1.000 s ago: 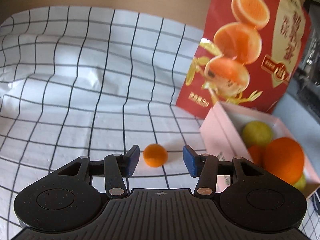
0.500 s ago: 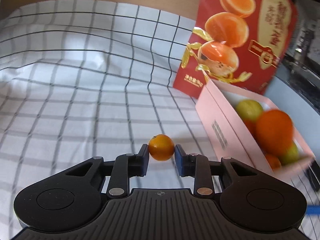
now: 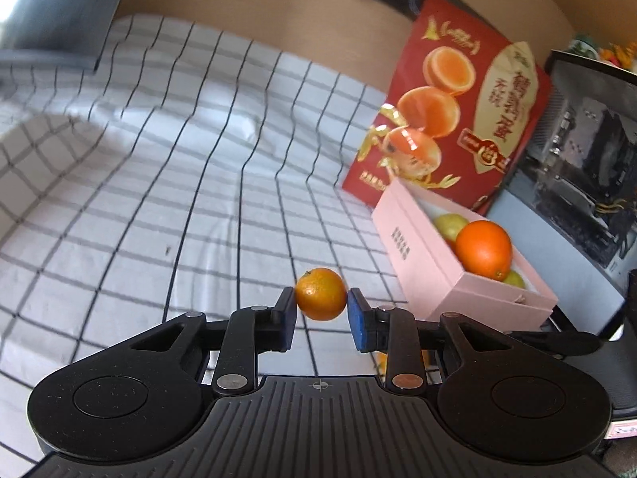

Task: Organize fruits

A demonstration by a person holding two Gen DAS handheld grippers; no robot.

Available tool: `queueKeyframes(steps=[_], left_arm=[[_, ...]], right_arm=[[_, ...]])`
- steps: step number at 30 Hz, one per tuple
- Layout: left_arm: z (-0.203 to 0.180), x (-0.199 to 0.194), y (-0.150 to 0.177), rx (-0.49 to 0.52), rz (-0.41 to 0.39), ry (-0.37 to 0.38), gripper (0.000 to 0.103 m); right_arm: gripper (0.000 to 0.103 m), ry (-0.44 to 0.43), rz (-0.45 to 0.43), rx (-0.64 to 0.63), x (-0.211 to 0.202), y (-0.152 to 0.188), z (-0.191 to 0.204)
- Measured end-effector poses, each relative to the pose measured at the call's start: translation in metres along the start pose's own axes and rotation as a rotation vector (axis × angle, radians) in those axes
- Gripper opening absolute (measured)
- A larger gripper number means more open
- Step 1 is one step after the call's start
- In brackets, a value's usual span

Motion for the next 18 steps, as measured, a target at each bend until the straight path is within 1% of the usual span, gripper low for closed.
queueKeyframes(steps=[1, 3, 5, 6, 7, 9, 12, 14, 16, 18], left_arm=[[0.002, 0.003, 0.002, -0.011, 0.008, 0.0, 0.032], [0.004, 0.007, 0.008, -0.033, 0.027, 0.004, 0.032], [0.004, 0.012, 0.012, -0.043, 0.049, 0.011, 0.032], [0.003, 0.012, 0.014, -0.043, 0.055, 0.013, 0.032], [0.002, 0.011, 0.014, -0.039, 0.051, 0.016, 0.032], [-0.002, 0.009, 0.016, -0.032, 0.046, 0.035, 0.032], [-0.014, 0.011, 0.019, -0.009, 0.057, 0.07, 0.032], [-0.021, 0.012, 0.02, 0.004, 0.049, 0.073, 0.032], [-0.025, 0.012, 0.02, 0.011, 0.034, 0.053, 0.032], [-0.024, 0.01, 0.019, 0.001, 0.013, 0.022, 0.032]], right_arm=[[0.05, -0.005, -0.001, 0.0, 0.0, 0.0, 0.0], [0.048, -0.011, -0.005, -0.007, 0.0, -0.001, 0.0], [0.041, -0.008, -0.01, -0.019, 0.0, -0.001, 0.0], [0.034, -0.007, -0.009, -0.025, -0.002, 0.0, 0.0], [0.028, -0.011, -0.007, -0.028, -0.005, 0.001, -0.001], [0.021, -0.013, -0.009, -0.032, -0.013, 0.004, -0.003], [0.02, -0.009, -0.021, -0.033, -0.03, 0.012, -0.013], [0.02, 0.011, -0.021, -0.016, -0.04, 0.019, -0.023], [0.02, 0.027, -0.023, 0.01, -0.048, 0.023, -0.034], [0.02, 0.024, -0.028, 0.041, -0.055, 0.026, -0.044]])
Point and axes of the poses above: each gripper's, at about its wrist camera, not at the fingertips, and x roughly the way its jaws point, z to its left, y to its underside, the point moved 2 cm from there along x, roughly the way its jaws point, and after that the axes turned 10 degrees about x, right-handed, at the moved point
